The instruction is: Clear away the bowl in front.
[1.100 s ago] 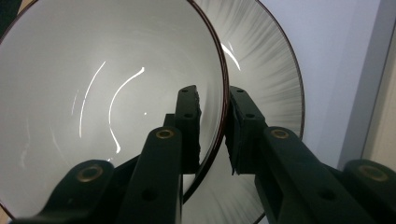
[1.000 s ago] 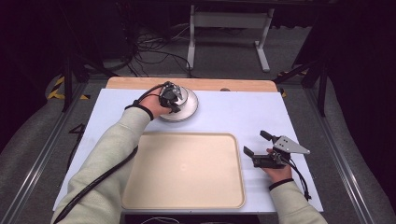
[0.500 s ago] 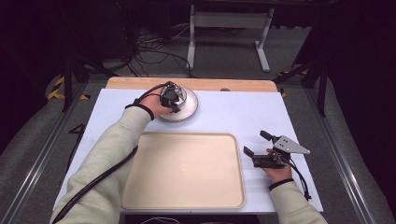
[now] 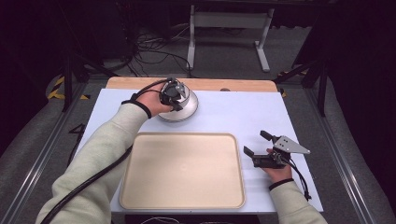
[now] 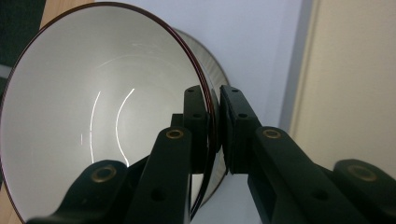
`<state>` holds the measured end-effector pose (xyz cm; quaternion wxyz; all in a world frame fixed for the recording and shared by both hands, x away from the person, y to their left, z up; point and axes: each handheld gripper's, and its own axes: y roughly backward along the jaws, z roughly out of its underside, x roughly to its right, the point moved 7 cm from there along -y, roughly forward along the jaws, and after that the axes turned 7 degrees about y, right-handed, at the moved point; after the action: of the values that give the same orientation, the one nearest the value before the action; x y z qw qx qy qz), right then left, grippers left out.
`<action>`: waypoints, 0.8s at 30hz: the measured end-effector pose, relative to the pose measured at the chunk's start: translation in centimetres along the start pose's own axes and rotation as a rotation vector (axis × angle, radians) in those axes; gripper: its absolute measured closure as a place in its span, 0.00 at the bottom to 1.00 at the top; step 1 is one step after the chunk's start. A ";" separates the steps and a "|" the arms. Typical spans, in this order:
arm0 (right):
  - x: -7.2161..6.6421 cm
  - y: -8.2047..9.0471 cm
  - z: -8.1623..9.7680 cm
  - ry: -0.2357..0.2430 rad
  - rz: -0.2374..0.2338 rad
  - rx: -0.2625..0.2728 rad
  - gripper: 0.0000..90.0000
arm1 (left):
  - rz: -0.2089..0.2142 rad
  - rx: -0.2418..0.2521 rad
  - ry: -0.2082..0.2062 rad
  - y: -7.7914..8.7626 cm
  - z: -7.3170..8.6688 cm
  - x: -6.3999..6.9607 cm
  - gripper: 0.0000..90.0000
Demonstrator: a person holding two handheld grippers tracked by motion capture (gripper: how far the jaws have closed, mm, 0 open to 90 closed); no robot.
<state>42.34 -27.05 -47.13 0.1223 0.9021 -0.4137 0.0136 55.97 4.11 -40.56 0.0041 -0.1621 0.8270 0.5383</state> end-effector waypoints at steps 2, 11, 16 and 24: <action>0.0 0.0 0.0 0.001 0.000 0.000 0.03 | -0.001 0.001 -0.023 0.8 -0.3 0.6 0.91; 0.0 0.0 0.0 0.000 -0.001 0.000 0.03 | 0.007 0.004 -0.080 3.4 -0.9 3.0 0.91; 0.0 0.0 0.0 0.002 -0.001 0.000 0.03 | 0.020 -0.010 -0.103 4.7 -0.9 4.6 0.91; 0.0 0.0 0.0 0.003 0.000 0.000 0.03 | 0.033 -0.015 -0.120 6.1 -1.0 6.5 0.91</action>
<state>42.33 -27.01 -47.14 0.1231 0.9021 -0.4133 0.0148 48.31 3.71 -35.91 0.0435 -0.1159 0.8238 0.5532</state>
